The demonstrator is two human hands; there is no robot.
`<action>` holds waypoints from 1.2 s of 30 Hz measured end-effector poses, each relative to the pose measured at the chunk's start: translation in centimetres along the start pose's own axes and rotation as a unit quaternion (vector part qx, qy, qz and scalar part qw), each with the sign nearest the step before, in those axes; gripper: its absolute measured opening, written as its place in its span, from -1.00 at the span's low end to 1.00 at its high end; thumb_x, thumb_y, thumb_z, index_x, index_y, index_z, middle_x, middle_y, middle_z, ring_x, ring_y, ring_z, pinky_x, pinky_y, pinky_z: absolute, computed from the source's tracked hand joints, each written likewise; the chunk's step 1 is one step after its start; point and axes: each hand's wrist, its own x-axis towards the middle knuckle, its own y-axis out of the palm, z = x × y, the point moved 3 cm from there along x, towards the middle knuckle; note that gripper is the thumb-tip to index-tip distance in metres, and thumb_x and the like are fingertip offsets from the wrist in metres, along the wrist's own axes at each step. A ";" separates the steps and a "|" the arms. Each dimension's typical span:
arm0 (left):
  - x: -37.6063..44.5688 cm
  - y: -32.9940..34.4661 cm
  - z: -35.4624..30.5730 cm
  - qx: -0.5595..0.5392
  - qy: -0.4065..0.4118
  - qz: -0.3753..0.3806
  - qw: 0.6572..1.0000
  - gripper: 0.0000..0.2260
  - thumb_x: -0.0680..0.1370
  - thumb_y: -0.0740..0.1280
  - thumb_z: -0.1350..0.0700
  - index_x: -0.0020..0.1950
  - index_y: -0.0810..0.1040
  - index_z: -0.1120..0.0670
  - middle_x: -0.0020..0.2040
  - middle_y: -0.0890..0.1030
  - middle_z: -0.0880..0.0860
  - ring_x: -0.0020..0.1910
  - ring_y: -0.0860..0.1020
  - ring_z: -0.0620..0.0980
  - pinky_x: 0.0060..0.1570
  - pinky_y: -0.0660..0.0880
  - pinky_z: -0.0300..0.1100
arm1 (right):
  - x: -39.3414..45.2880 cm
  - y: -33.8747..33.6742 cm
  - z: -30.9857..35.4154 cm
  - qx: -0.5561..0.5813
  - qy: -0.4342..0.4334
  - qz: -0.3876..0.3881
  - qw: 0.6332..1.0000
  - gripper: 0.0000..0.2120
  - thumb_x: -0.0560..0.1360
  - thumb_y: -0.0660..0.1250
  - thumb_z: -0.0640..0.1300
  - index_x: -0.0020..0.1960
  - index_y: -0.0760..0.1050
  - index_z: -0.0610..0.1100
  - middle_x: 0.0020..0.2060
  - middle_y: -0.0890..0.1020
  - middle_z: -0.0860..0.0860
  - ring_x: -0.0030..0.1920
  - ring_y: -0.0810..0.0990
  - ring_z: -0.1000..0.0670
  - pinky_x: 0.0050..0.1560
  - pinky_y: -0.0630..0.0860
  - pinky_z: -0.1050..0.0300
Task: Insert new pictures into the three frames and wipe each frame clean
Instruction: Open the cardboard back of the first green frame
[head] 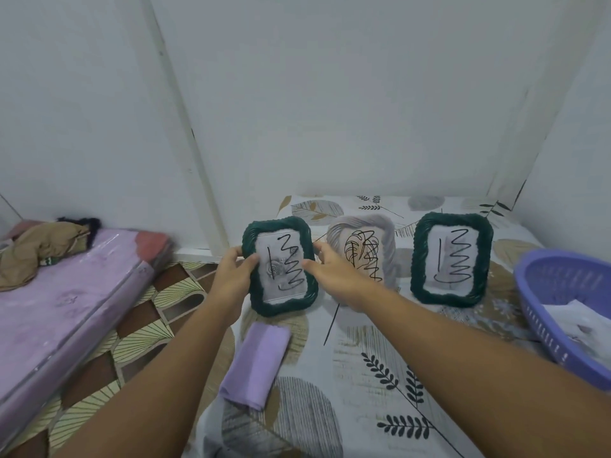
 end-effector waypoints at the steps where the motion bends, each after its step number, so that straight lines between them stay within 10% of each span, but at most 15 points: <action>1: -0.2 -0.2 -0.2 -0.016 0.003 0.003 1.000 -0.88 0.69 0.27 0.13 0.21 0.51 0.11 0.03 0.72 0.17 0.00 0.72 0.14 0.05 0.66 0.13 | -0.1 -0.1 -0.1 -0.001 -0.003 -0.004 1.000 -0.46 0.68 0.19 0.09 0.61 0.13 0.05 0.54 0.32 0.03 0.46 0.38 -0.05 0.42 0.34 -0.06; 23: -10.0 7.1 -1.5 -0.020 -0.006 0.113 0.993 -0.86 0.68 0.31 0.12 0.21 0.56 0.10 -0.09 0.72 0.01 -0.20 0.68 -0.10 -0.25 0.57 -0.17 | -9.6 -5.0 -6.0 0.301 0.018 -0.073 0.951 -0.64 0.69 0.17 0.12 0.39 0.51 0.00 0.22 0.68 0.02 0.26 0.64 -0.05 0.38 0.48 -0.18; 28: -11.3 7.9 -1.8 0.191 0.111 0.016 0.975 -0.62 0.59 0.41 -0.07 0.33 0.44 0.03 0.06 0.58 0.04 -0.07 0.53 -0.14 -0.15 0.42 -0.17 | -11.6 -5.8 -5.8 0.156 -0.031 -0.138 0.978 -0.79 0.66 0.20 0.18 0.16 0.54 0.15 0.08 0.63 0.28 0.13 0.57 0.24 0.28 0.50 0.10; 36: -13.6 11.5 -4.2 0.194 0.137 0.047 0.970 -0.46 0.43 0.38 -0.41 -0.09 0.58 0.09 -0.15 0.70 0.04 -0.10 0.67 0.06 -0.01 0.62 0.03 | -13.4 -4.2 -4.0 -0.229 -0.179 -0.250 0.924 -0.77 0.71 0.09 0.10 0.24 0.48 0.14 -0.12 0.60 0.11 -0.12 0.56 0.05 -0.16 0.56 -0.05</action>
